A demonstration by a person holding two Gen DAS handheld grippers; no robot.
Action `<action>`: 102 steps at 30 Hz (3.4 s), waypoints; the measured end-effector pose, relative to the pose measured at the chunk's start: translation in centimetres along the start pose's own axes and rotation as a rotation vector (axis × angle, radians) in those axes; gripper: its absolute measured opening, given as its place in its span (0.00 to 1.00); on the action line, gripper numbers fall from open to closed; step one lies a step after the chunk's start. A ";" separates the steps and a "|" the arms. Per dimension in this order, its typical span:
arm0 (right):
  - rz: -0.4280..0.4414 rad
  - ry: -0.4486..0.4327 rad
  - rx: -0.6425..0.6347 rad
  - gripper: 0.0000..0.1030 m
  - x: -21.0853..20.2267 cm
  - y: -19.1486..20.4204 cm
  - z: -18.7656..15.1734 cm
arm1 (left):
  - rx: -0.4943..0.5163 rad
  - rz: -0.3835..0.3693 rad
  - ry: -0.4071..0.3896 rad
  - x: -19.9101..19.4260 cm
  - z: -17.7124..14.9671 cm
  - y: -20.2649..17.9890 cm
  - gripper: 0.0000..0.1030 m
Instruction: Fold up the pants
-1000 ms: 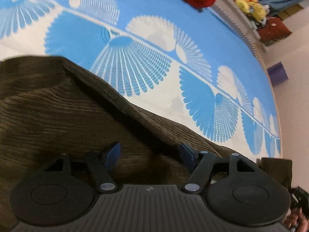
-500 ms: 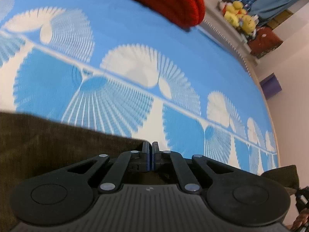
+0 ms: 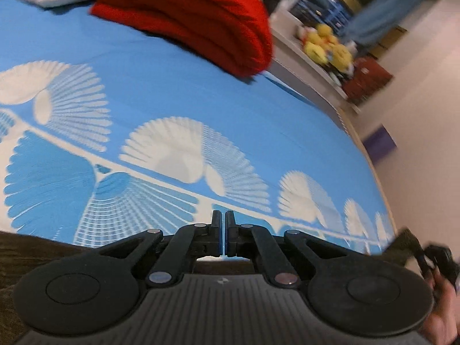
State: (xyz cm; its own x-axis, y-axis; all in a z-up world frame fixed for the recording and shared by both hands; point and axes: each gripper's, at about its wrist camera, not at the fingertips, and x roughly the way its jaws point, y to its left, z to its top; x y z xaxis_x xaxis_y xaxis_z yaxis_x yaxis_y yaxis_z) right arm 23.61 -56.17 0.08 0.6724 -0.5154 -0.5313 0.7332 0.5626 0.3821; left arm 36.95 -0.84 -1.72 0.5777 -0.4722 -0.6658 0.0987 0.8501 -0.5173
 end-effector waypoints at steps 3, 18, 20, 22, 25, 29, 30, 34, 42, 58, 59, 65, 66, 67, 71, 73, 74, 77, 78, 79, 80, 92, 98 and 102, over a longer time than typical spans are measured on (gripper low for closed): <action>0.072 0.049 -0.033 0.18 2.2 0.9 0.2 | 0.013 -0.014 0.009 -0.5 -0.4 -0.4 0.01; -0.129 0.232 0.129 0.43 5.7 -11.7 -0.2 | 0.500 -0.076 0.348 4.2 -8.1 -8.3 0.42; -0.159 0.354 0.158 0.43 7.4 -13.2 -1.6 | 0.624 -0.103 0.409 4.9 -10.7 -9.9 0.53; -0.159 0.407 0.177 0.43 8.2 -13.7 -2.8 | 0.704 -0.095 0.447 5.6 -12.7 -10.7 0.62; -0.146 0.380 0.112 0.44 8.6 -13.0 -3.0 | 0.794 -0.054 0.476 6.8 -14.8 -11.4 0.63; -0.092 0.365 0.050 0.22 9.7 -12.1 -2.8 | 0.851 0.064 0.470 8.1 -15.1 -10.6 0.13; -0.095 0.360 0.025 0.13 9.6 -11.9 -2.9 | 0.835 0.078 0.446 8.1 -14.5 -10.1 0.09; -0.093 0.250 0.120 0.09 7.1 -10.7 0.0 | 0.606 0.087 0.298 5.8 -8.6 -7.9 0.08; -0.426 0.213 0.087 0.13 6.1 -12.1 0.6 | 0.767 0.007 0.467 5.6 -12.1 -7.8 0.49; 0.216 0.277 -0.397 0.32 2.0 4.4 -6.3 | 0.012 0.557 0.239 -3.2 -0.1 13.5 0.71; 0.299 0.307 -0.474 0.34 1.4 6.6 -7.9 | -0.032 0.614 0.247 -3.8 -0.1 15.6 0.72; 0.565 0.552 -0.851 0.36 -1.6 15.3 -18.0 | -0.165 0.666 0.272 -6.2 -1.0 22.0 0.80; 0.569 0.592 -0.919 0.36 -2.0 16.1 -19.6 | -0.147 0.657 0.279 -6.0 -1.2 22.4 0.80; 0.554 0.624 -0.996 0.36 -2.3 16.7 -21.3 | -0.130 0.654 0.283 -5.9 -1.2 22.4 0.80; 0.521 0.575 -1.216 0.35 -3.4 17.6 -25.1 | -0.076 0.597 0.296 -5.5 -1.8 21.3 0.67; 0.512 0.563 -1.187 0.32 -3.0 17.8 -25.0 | -0.036 0.581 0.286 -4.9 -1.7 21.1 0.51; 0.509 0.556 -1.159 0.29 -3.0 18.1 -25.1 | 0.011 0.588 0.282 -4.7 -1.8 20.8 0.48; 0.508 0.493 -1.150 0.22 -2.2 18.4 -25.7 | 0.066 0.595 0.226 -4.5 -1.8 20.2 0.42; 0.509 0.464 -1.161 0.21 -2.2 18.6 -26.1 | 0.062 0.597 0.198 -4.7 -1.7 20.3 0.41; 0.506 0.442 -1.170 0.19 -2.0 18.9 -26.4 | 0.057 0.597 0.172 -4.9 -1.6 20.4 0.40; 0.503 0.417 -1.177 0.17 -1.8 19.1 -26.9 | 0.052 0.599 0.144 -5.1 -1.5 20.5 0.40; 0.492 0.120 -1.318 0.17 -1.4 20.3 -30.9 | 0.100 0.674 0.127 -5.4 -0.9 19.3 0.50; 0.508 0.083 -1.284 0.20 -3.7 20.5 -27.4 | 0.138 0.638 0.074 -8.4 -0.3 15.9 0.50; 0.541 0.064 -1.101 0.31 -7.5 19.6 -21.4 | 0.167 0.584 0.025 -10.6 -0.6 13.2 0.50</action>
State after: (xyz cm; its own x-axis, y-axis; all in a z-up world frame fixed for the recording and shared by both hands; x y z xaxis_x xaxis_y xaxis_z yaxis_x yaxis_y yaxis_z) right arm 30.73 -27.45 -4.57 0.8343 -0.0306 -0.5505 -0.1370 0.9557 -0.2607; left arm 31.63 15.25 -1.86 0.5558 0.0797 -0.8275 -0.1019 0.9944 0.0273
